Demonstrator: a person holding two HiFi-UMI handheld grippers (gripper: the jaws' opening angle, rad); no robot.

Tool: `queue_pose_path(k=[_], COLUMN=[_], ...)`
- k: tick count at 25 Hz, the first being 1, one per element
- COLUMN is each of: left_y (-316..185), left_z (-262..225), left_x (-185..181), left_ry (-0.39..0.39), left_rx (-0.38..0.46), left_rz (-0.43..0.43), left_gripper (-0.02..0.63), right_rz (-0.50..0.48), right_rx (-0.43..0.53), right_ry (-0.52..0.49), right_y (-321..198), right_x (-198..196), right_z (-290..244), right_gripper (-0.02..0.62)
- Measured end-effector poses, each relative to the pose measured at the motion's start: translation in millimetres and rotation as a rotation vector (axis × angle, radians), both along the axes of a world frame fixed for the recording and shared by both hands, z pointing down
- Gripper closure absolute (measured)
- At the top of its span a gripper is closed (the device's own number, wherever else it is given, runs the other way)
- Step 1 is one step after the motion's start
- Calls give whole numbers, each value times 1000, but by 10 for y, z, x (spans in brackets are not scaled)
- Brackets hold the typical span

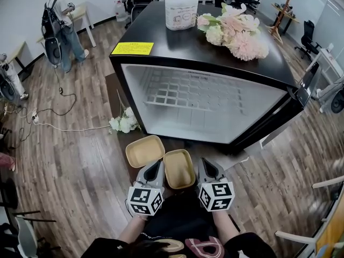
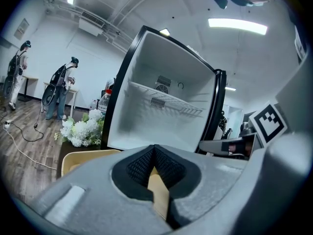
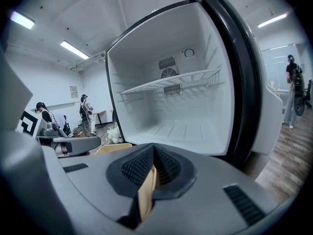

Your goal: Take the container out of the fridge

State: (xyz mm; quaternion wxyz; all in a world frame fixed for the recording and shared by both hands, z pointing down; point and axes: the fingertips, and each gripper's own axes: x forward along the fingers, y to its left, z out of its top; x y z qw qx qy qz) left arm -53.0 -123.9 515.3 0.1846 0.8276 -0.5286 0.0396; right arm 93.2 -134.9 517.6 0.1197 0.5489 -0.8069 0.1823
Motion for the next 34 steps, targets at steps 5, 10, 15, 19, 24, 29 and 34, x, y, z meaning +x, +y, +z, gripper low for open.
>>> queue_pose_path(k=[5,10,15,19,24,29,34], left_y=[41,74,84,77,65,67,58], left_z=[17,44,42,39,40,57,84], left_x=[-13,-20,-34,-47,-32,-20,-26], left_ry=[2,2,0,-1,-4,-11,-11], left_rx=[-2,-6,-4,-2,-2,-6,-15], left_rz=[6,12,11,8,11,15,7], left_gripper=[598,598,598,598,598,598,598], right_rz=[8,17,21,13,5,7,11], right_rx=[0,1,-5,-1,7,-4,-14], right_ry=[12,30,34,50,71,66,70], right_y=[41,72,71,63,48,52,47], right_x=[-13,7,21,2,-16,3,32], right_z=[21,39,55,55,52,83,119], right_gripper=[588,588,588,589,589,589,589])
